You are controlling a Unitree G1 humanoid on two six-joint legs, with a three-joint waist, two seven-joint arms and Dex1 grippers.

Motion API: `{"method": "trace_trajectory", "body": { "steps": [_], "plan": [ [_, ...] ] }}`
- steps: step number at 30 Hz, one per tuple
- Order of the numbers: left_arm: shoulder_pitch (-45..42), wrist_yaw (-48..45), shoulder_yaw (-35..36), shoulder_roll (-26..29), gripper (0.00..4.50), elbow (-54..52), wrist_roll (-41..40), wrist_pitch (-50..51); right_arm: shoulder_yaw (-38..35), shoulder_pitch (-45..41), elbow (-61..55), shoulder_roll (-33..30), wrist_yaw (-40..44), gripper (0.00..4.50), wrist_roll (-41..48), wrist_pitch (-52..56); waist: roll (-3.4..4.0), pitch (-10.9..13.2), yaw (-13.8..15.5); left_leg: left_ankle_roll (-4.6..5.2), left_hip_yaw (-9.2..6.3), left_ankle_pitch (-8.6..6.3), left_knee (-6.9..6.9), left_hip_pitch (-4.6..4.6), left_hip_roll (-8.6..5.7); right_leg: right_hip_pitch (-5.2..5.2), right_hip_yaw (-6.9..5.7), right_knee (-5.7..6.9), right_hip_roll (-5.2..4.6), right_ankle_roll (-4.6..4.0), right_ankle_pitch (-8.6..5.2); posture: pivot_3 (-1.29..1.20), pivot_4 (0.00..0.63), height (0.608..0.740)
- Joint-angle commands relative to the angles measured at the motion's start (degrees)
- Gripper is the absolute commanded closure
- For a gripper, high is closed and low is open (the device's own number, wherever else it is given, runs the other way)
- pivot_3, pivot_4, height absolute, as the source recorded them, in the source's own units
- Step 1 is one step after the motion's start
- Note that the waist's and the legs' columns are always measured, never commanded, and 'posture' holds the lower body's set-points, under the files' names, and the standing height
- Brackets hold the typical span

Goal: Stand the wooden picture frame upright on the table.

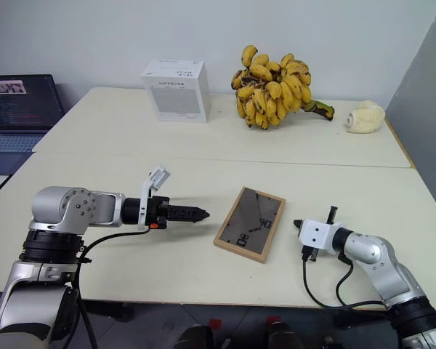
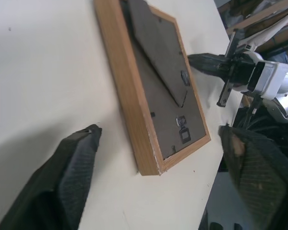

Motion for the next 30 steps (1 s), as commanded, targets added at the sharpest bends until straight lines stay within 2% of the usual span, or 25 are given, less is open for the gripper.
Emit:
{"method": "trace_trajectory", "body": {
  "steps": [1, 9, 24, 30],
  "plan": [
    [-1.90, -3.17, -4.91, 1.04, 0.04, 0.78, 1.44, -1.29, -1.51, -0.32, -0.46, -0.31, -1.34, 4.50, -0.38, -0.68, 0.00, 0.00, 0.00, 0.00, 0.00, 0.00, 0.00, 0.00, 0.00, 0.00, 0.01, 0.00, 0.00, 0.00, 0.00, 0.00, 0.150, 0.740],
    [-3.46, -4.06, -8.52, -2.72, 0.04, 4.87, 4.34, -4.63, 1.82, -2.78, 4.33, 2.52, -4.58, 4.50, -4.84, -2.43, 0.00, 0.00, 0.00, 0.00, 0.00, 0.01, 0.04, 0.05, -0.01, 0.07, 0.01, 0.01, 0.00, 0.00, 0.00, 0.00, 0.150, 0.740],
    [-4.53, -4.44, -6.46, -5.35, 0.04, 5.06, 3.89, -3.48, 6.95, -6.53, 6.51, 12.12, -8.33, 4.50, -9.01, -0.82, -0.01, -0.02, -0.16, 0.05, -0.02, 0.06, 0.06, 0.09, 0.02, 0.11, 0.00, 0.04, 0.02, 0.01, 0.01, 0.00, 0.150, 0.740],
    [-4.66, -4.02, -5.28, -5.67, 0.04, 5.33, 3.69, -2.79, 6.73, -9.78, 12.76, 14.52, -9.98, 4.50, -8.93, -2.93, 0.00, -0.01, -0.30, 0.04, -0.01, 0.06, 0.05, 0.10, 0.03, 0.10, 0.01, 0.04, 0.02, 0.01, 0.01, 0.00, 0.150, 0.740]
  ]
}}
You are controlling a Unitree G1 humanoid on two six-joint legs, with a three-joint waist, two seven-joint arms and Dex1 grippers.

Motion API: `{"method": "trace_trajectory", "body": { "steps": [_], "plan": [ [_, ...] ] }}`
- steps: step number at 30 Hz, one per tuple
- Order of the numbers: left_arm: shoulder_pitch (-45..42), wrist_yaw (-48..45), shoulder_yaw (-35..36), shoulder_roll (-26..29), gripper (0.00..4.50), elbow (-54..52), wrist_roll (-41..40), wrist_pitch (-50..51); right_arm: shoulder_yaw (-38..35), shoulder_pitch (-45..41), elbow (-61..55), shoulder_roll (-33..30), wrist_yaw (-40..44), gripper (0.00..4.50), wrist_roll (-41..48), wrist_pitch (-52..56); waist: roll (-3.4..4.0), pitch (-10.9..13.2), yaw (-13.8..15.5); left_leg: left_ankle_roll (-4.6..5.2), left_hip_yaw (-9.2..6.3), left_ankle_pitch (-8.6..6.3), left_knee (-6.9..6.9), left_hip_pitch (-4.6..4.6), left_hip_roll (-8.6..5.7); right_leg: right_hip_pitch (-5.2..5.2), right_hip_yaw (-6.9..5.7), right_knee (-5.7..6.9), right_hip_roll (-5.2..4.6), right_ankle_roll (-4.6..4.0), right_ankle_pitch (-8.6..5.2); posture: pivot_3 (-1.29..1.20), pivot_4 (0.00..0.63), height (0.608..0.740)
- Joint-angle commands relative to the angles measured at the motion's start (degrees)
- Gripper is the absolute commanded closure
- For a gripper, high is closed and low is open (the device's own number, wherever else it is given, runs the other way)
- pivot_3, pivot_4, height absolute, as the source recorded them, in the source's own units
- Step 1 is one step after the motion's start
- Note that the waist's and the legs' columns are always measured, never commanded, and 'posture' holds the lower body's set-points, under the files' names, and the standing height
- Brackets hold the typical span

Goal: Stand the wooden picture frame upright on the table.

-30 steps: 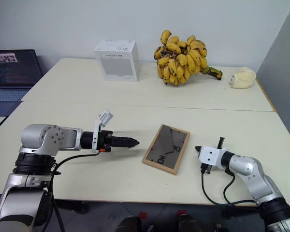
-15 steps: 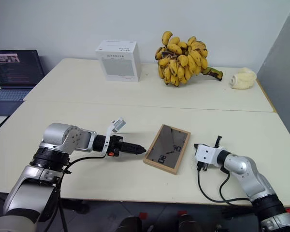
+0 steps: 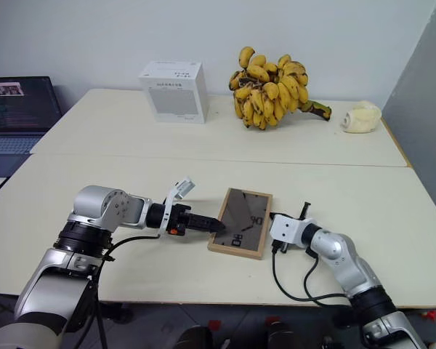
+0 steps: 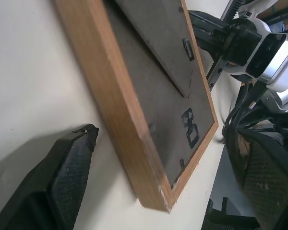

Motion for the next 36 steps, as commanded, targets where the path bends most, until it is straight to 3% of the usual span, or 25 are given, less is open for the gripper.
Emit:
{"method": "trace_trajectory", "body": {
  "steps": [1, 9, 14, 20, 25, 29, 36],
  "plan": [
    [-1.02, 0.09, 1.83, -0.30, 0.04, -0.73, -0.90, 0.81, 0.76, -2.32, 5.33, 0.55, -1.09, 4.50, 0.13, -2.73, 0.00, 0.00, 0.01, 0.00, 0.01, 0.00, 0.00, 0.00, -0.01, 0.00, 0.00, 0.01, 0.00, 0.00, 0.00, 0.00, 0.150, 0.740],
    [-1.34, 0.52, 4.39, -1.05, 0.04, -0.62, -2.51, 3.59, 0.58, -6.18, 20.64, -0.48, -4.68, 4.50, 0.46, -11.56, -0.02, -0.01, -0.07, 0.04, 0.02, 0.05, 0.02, 0.19, -0.03, 0.20, 0.04, -0.01, -0.02, 0.06, 0.04, 0.00, 0.150, 0.740],
    [0.10, 1.45, 4.76, -0.25, 0.04, -2.51, -2.35, 4.25, 1.66, -7.11, 23.40, -0.91, -6.44, 4.50, -0.74, -13.50, -0.06, -0.03, -0.21, 0.04, -0.02, 0.05, 0.02, 0.63, -0.04, 0.74, 0.01, -0.12, -0.02, 0.08, 0.03, 0.00, 0.150, 0.740],
    [2.80, 3.23, 5.12, 4.70, 0.04, -3.83, -0.93, 5.09, 1.24, -1.87, 15.63, -6.42, -4.26, 4.50, -1.10, -13.85, -0.05, -0.03, 0.10, 0.04, -0.04, 0.05, -0.01, 0.64, -0.06, 0.76, 0.01, -0.14, -0.04, 0.09, 0.03, 0.00, 0.150, 0.740],
    [6.10, 4.80, 5.32, 9.61, 0.04, -11.58, -2.70, 9.58, 0.76, 3.80, 4.01, -9.81, -2.00, 4.50, -1.05, -9.68, -0.06, -0.04, 0.32, 0.05, -0.08, 0.03, -0.10, 0.56, -0.07, 0.76, -0.02, -0.35, -0.06, 0.13, -0.01, 0.00, 0.150, 0.740],
    [6.92, 6.41, 8.92, 8.48, 0.04, -16.25, -6.50, 15.04, 0.02, 6.82, -2.67, -11.17, -0.12, 4.50, -0.32, -6.55, -0.06, -0.03, 0.37, 0.05, -0.09, 0.03, -0.12, 0.55, -0.06, 0.75, -0.04, -0.40, -0.06, 0.30, -0.11, 0.00, 0.150, 0.740],
    [7.47, 12.00, 10.59, 5.14, 0.04, -17.98, -11.40, 15.42, 0.18, 9.09, -10.45, -9.53, 2.50, 4.50, 0.00, -1.05, -0.07, -0.03, 0.28, 0.05, -0.10, 0.03, -0.16, 0.51, -0.03, 0.70, -0.05, -0.40, -0.04, 0.29, -0.12, 0.00, 0.150, 0.740]
  ]
}}
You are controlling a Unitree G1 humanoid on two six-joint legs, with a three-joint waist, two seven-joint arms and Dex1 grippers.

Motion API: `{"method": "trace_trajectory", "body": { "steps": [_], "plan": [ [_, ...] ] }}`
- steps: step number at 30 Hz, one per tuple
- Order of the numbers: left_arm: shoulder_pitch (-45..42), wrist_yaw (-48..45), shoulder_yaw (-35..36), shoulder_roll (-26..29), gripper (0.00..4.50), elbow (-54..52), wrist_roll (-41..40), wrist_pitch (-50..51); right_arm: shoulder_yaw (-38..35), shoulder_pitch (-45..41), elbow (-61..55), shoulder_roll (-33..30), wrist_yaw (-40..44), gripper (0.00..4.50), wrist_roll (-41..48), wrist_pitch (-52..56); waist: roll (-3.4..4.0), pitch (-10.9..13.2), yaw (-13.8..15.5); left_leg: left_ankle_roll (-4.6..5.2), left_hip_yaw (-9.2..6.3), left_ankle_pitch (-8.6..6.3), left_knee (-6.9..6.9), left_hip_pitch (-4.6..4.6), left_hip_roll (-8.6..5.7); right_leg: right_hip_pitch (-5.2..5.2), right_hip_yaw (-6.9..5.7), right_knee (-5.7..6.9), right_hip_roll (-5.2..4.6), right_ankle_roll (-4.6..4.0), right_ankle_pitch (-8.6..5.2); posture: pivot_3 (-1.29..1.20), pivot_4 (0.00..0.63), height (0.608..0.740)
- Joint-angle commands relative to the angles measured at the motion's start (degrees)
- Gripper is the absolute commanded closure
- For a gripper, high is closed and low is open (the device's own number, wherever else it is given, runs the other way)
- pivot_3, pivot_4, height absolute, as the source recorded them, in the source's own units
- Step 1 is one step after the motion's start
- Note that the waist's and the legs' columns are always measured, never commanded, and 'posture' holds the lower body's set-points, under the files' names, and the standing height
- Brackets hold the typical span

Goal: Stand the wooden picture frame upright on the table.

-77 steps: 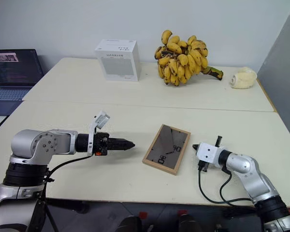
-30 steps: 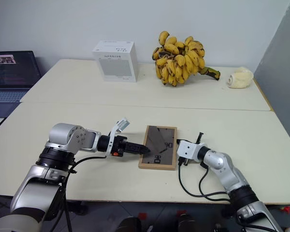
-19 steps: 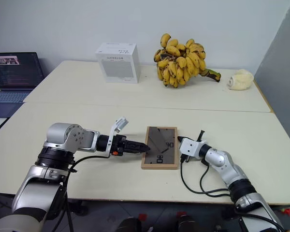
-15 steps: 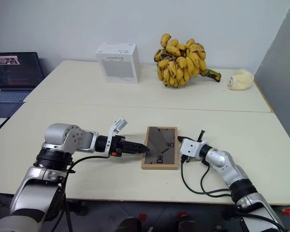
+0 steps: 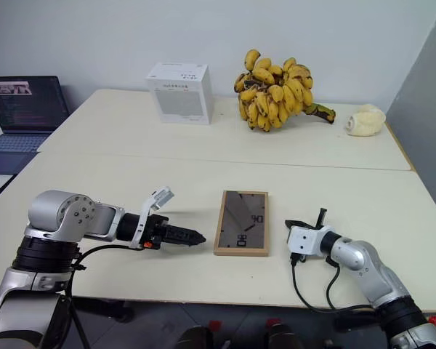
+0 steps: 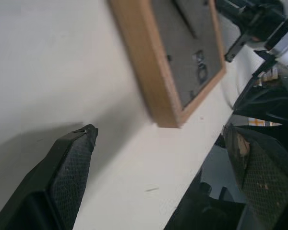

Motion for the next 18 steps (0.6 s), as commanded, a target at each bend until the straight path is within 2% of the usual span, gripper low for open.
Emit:
{"method": "trace_trajectory", "body": {
  "steps": [1, 10, 18],
  "plan": [
    [-0.88, 3.45, 2.53, -1.73, 0.04, -0.59, -3.37, 0.27, 1.35, 1.03, -3.95, 1.19, 2.41, 4.50, 0.08, 2.95, 0.00, 0.00, -0.01, 0.00, 0.00, 0.00, 0.00, 0.00, 0.00, -0.01, 0.01, 0.00, 0.00, 0.00, 0.00, 0.00, 0.150, 0.740],
    [-1.95, 9.92, 4.72, -6.25, 0.04, 3.64, -5.43, 0.27, 1.61, -3.66, -5.68, 5.35, 4.34, 4.50, 0.48, 8.70, 0.01, 0.02, -0.17, 0.00, 0.04, 0.01, 0.01, 0.00, 0.00, -0.06, 0.04, 0.03, 0.00, 0.00, 0.00, 0.00, 0.150, 0.740],
    [-1.58, 13.88, 5.96, -6.95, 0.04, 5.58, -8.36, 0.27, 1.21, -5.36, -6.84, 6.34, 4.99, 4.50, 1.16, 10.75, 0.01, 0.02, -0.06, -0.01, 0.04, 0.00, -0.03, -0.06, -0.01, -0.11, 0.04, 0.01, -0.01, -0.04, 0.03, 0.00, 0.150, 0.740]
  ]
}}
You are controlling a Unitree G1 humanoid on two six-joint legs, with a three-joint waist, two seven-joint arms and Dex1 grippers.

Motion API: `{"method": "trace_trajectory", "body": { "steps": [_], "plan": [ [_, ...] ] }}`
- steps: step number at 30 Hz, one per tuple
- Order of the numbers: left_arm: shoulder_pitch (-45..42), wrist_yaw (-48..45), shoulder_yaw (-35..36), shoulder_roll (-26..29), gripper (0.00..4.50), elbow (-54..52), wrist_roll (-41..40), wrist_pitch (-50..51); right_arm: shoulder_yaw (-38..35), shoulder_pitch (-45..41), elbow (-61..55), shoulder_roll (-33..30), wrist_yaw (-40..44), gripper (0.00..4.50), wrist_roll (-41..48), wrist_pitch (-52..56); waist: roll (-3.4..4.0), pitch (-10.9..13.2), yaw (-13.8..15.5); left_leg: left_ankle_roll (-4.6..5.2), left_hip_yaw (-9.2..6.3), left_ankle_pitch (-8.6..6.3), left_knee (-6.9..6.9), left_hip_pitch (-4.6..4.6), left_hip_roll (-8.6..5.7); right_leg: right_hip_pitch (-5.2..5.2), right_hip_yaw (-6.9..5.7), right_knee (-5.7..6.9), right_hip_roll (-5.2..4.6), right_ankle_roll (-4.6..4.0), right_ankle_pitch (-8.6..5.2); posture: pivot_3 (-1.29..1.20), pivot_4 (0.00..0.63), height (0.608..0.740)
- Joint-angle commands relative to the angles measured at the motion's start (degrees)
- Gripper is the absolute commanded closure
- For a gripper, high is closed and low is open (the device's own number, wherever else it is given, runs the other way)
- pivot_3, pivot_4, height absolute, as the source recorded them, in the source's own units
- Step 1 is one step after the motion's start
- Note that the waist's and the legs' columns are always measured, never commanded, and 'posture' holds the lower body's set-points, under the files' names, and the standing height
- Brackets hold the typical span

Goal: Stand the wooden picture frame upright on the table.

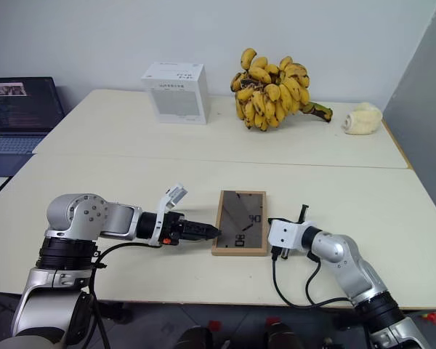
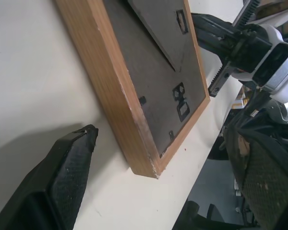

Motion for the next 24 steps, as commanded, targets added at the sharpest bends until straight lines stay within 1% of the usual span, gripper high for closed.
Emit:
{"method": "trace_trajectory", "body": {
  "steps": [1, 7, 11, 16, 20, 24],
  "plan": [
    [-0.23, 2.25, 1.44, -0.43, 0.04, 0.94, -2.84, 0.31, -1.20, -1.33, -2.86, 0.06, 0.44, 4.50, 1.22, 0.64, 0.00, 0.00, 0.00, 0.00, 0.00, 0.00, 0.00, 0.01, 0.00, 0.00, 0.00, 0.00, 0.00, 0.00, 0.00, 0.00, 0.150, 0.740],
    [0.60, 5.55, 0.63, -2.25, 0.04, 0.86, -6.51, 0.31, -1.62, -2.38, -3.07, 1.19, -0.12, 4.50, 1.63, 2.18, 0.00, 0.00, 0.00, 0.00, 0.00, 0.00, 0.01, 0.01, 0.00, 0.00, 0.00, 0.01, 0.00, 0.01, -0.01, 0.00, 0.150, 0.740],
    [-0.08, 7.68, 0.97, -3.80, 0.04, 1.86, -8.10, 0.31, 0.12, -4.36, -0.18, 4.34, -2.32, 4.50, -0.03, 2.96, 0.00, 0.00, -0.07, 0.00, 0.01, 0.00, -0.01, 0.00, 0.01, -0.04, 0.01, 0.01, 0.00, 0.00, 0.00, 0.00, 0.150, 0.740],
    [-1.21, 9.43, 2.02, -5.06, 0.04, 3.33, -8.58, 0.31, -0.04, -5.75, 2.35, 6.74, -4.83, 4.50, -0.54, 3.23, 0.00, 0.00, -0.01, 0.00, 0.02, 0.00, -0.02, -0.02, 0.00, -0.05, 0.01, 0.01, -0.01, -0.04, 0.02, 0.00, 0.150, 0.740],
    [-1.68, 10.13, 2.55, -5.34, 0.04, 4.07, -8.62, 0.31, -0.14, -5.45, 4.23, 6.29, -5.51, 4.50, -0.58, 1.84, 0.00, 0.00, -0.02, -0.01, 0.01, 0.00, -0.02, -0.02, -0.01, -0.05, 0.01, 0.00, -0.01, -0.19, 0.11, 0.00, 0.150, 0.740],
    [-1.74, 10.68, 2.99, -5.14, 0.04, 4.56, -8.90, 0.31, -0.67, -4.90, 6.89, 3.65, -5.46, 4.50, -0.68, -1.26, 0.00, 0.00, -0.04, -0.01, 0.02, 0.00, -0.02, -0.02, -0.01, -0.05, 0.01, 0.00, -0.01, -0.19, 0.11, 0.00, 0.150, 0.740]
  ]
}}
